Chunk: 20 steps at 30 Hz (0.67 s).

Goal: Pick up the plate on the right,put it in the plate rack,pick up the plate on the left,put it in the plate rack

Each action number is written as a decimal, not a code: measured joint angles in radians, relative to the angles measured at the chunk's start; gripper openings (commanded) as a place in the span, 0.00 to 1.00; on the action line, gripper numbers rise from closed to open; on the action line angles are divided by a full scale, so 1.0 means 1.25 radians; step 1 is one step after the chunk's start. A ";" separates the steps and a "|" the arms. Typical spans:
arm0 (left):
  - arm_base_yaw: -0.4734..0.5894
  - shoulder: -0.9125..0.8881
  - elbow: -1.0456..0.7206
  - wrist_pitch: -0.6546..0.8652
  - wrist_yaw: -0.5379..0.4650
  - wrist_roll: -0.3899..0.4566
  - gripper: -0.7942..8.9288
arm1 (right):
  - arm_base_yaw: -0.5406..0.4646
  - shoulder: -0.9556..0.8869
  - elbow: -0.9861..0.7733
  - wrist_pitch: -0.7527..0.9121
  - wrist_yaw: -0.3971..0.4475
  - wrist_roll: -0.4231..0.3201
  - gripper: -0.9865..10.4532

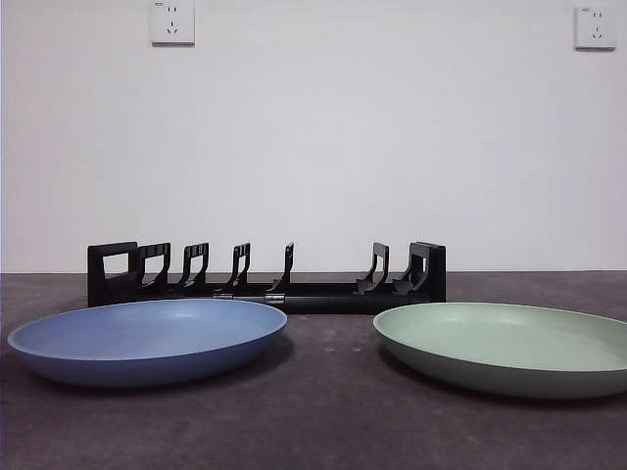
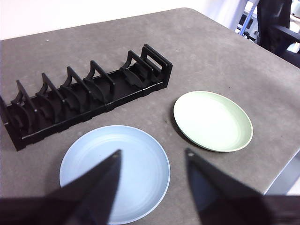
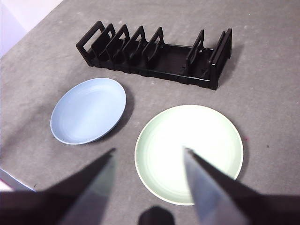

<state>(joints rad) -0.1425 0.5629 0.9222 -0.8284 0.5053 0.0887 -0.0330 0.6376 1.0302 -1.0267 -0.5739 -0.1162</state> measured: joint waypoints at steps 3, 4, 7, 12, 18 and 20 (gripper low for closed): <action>-0.011 0.001 0.000 0.000 0.000 0.020 0.76 | 0.000 0.007 0.000 0.000 0.000 0.013 0.59; -0.016 0.002 0.000 0.000 0.000 0.027 0.76 | 0.000 0.011 0.000 -0.001 0.000 0.016 0.59; -0.031 0.006 0.000 0.000 0.000 0.045 0.76 | 0.000 0.023 0.000 -0.002 0.000 0.022 0.59; -0.062 0.021 0.000 0.000 -0.001 0.085 0.76 | 0.000 0.041 0.000 -0.010 -0.001 0.027 0.58; -0.127 0.051 0.000 0.011 -0.001 0.146 0.76 | 0.000 0.078 0.000 -0.011 0.031 0.033 0.58; -0.151 0.067 0.000 0.024 -0.001 0.163 0.76 | 0.000 0.108 0.002 -0.011 0.066 0.037 0.58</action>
<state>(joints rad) -0.3317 0.6464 0.9222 -0.7979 0.5041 0.2920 -0.0330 0.7727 1.0332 -1.0401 -0.4919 -0.0696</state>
